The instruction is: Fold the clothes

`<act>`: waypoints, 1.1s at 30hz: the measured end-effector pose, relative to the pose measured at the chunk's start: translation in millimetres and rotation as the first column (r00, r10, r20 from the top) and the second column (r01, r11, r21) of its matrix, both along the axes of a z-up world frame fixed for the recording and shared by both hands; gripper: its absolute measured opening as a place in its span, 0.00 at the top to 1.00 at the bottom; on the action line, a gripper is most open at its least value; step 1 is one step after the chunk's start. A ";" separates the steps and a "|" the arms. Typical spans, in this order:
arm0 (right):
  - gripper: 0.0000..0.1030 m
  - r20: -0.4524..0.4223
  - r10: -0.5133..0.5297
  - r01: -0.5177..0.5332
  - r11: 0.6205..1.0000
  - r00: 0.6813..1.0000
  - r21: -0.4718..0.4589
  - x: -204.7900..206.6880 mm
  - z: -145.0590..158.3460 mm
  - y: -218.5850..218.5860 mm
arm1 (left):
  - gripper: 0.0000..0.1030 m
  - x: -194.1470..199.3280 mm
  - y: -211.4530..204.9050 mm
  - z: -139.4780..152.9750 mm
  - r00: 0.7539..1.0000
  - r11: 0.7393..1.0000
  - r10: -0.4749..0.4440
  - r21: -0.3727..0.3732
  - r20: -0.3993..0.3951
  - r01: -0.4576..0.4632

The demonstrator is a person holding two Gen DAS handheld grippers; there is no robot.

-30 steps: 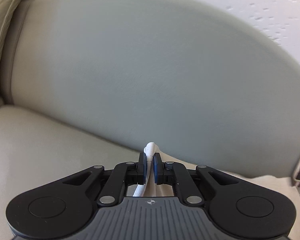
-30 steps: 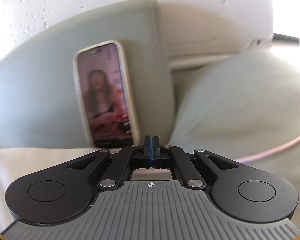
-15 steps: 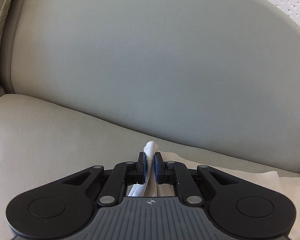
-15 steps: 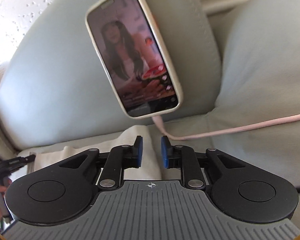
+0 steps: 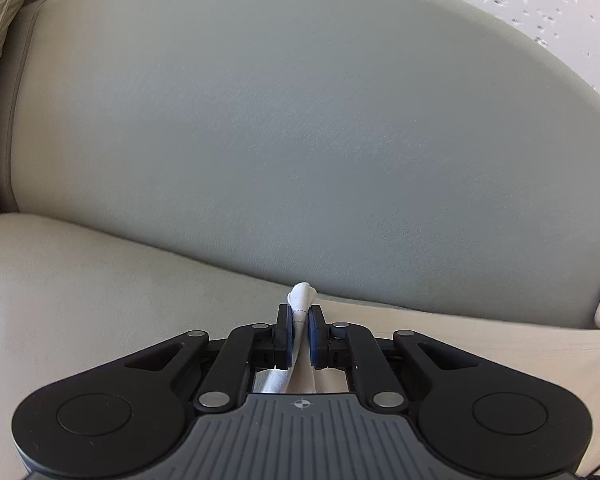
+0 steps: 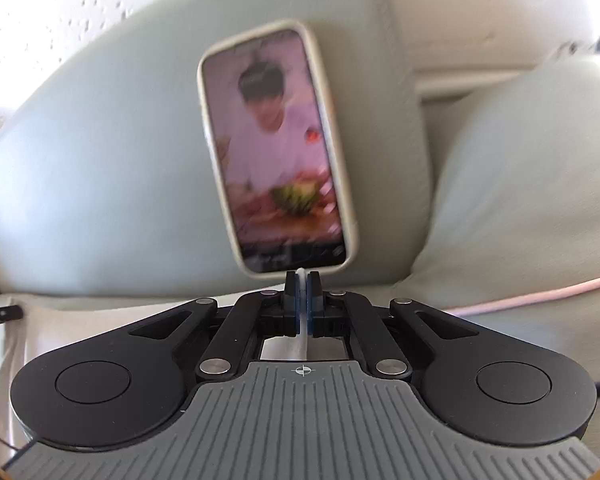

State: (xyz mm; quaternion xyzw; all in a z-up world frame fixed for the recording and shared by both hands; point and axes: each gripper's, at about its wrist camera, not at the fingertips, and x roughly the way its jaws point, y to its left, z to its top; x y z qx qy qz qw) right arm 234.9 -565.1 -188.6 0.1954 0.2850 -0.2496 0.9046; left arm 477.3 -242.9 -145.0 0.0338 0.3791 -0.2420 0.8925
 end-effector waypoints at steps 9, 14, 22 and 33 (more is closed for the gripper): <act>0.97 -0.096 -0.053 0.053 0.999 0.994 -0.003 30.6 -14.4 -4.4 | 0.76 -15.7 -39.0 -2.8 0.997 0.976 0.007 0.215 0.078 -0.024; 0.90 -0.063 -0.052 0.052 0.999 0.997 -0.002 9.3 25.3 3.2 | 0.61 -60.0 -17.2 55.6 0.997 0.988 -0.016 0.155 0.071 0.004; 0.40 0.234 -0.174 0.145 0.980 0.956 0.136 -181.2 162.6 56.8 | 0.36 -212.4 78.0 185.1 0.987 0.987 -0.158 0.025 0.007 0.158; 0.17 0.109 -0.295 0.236 0.897 0.949 0.373 -349.9 123.1 91.9 | 0.45 -342.3 162.3 50.9 0.966 0.996 -0.016 0.078 -0.256 0.037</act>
